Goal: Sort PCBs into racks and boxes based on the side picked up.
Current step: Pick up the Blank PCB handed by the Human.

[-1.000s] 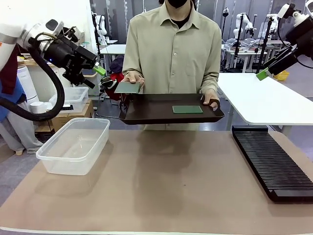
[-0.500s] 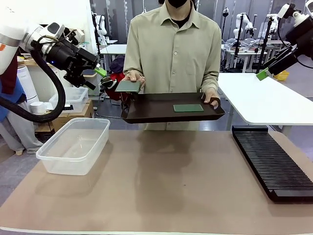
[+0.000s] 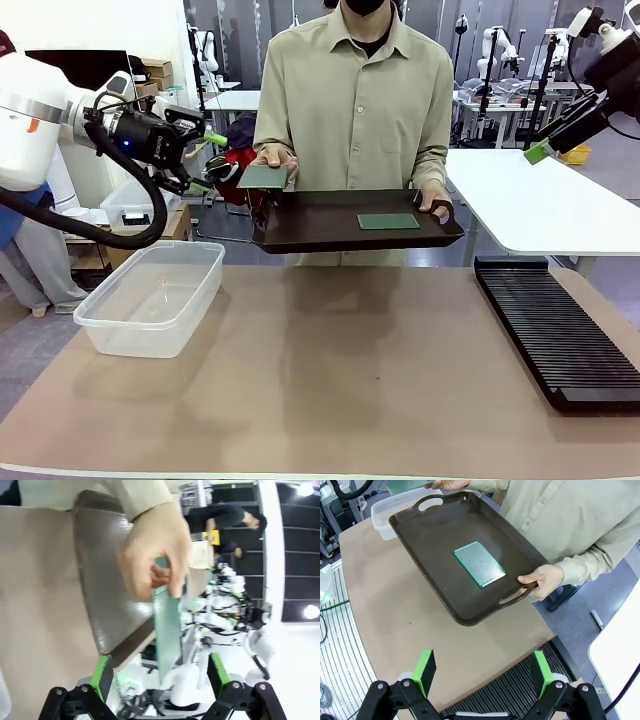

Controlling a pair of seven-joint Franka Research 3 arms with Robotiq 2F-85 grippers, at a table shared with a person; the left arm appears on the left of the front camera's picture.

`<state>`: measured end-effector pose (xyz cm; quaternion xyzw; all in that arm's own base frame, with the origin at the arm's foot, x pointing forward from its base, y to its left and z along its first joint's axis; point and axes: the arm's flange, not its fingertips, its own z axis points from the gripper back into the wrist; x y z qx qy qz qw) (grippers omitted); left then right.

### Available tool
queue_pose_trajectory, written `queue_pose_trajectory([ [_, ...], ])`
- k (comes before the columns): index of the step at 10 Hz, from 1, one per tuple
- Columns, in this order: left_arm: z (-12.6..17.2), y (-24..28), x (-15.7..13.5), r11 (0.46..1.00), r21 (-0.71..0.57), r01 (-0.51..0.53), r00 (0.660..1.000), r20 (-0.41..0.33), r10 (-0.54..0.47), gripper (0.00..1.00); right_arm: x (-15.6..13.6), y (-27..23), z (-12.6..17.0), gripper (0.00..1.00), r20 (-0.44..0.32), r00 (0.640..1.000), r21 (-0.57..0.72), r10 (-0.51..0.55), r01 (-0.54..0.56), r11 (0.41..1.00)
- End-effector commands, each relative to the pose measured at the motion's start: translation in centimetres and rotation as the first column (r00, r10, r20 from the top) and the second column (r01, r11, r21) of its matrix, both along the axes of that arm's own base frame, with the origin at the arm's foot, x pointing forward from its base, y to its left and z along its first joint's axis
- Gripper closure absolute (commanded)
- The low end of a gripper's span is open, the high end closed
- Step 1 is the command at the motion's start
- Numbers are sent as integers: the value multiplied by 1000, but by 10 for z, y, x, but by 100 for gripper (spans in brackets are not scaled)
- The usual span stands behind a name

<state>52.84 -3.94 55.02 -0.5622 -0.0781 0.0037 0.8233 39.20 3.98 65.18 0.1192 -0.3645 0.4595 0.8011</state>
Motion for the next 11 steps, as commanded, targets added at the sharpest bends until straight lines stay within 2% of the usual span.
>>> queue_pose_trajectory([
  [1, 8, -3, 12, 991, -132, 33, 998, -40, -38, 0, 0, -1, -3, 0, 0, 1000, -3, 19, -19, 1000],
  [3, 5, -8, 22, 984, -150, 93, 995, -28, -98, 0, 0, -1, -3, 0, 0, 1000, -3, 19, -19, 1000],
  [5, -1, -15, 38, 983, -84, 162, 985, 76, -156, 0, 0, -1, -3, 0, 0, 1000, -3, 19, -19, 1000],
  [8, -8, -19, 49, 976, -120, 182, 981, 88, -173, 0, 0, -1, -3, 0, 0, 1000, -3, 19, -19, 1000],
  [11, -15, -23, 56, 962, -191, 196, 980, 69, -186, 0, 0, -1, -3, 0, 0, 1000, -3, 19, -19, 1000],
])
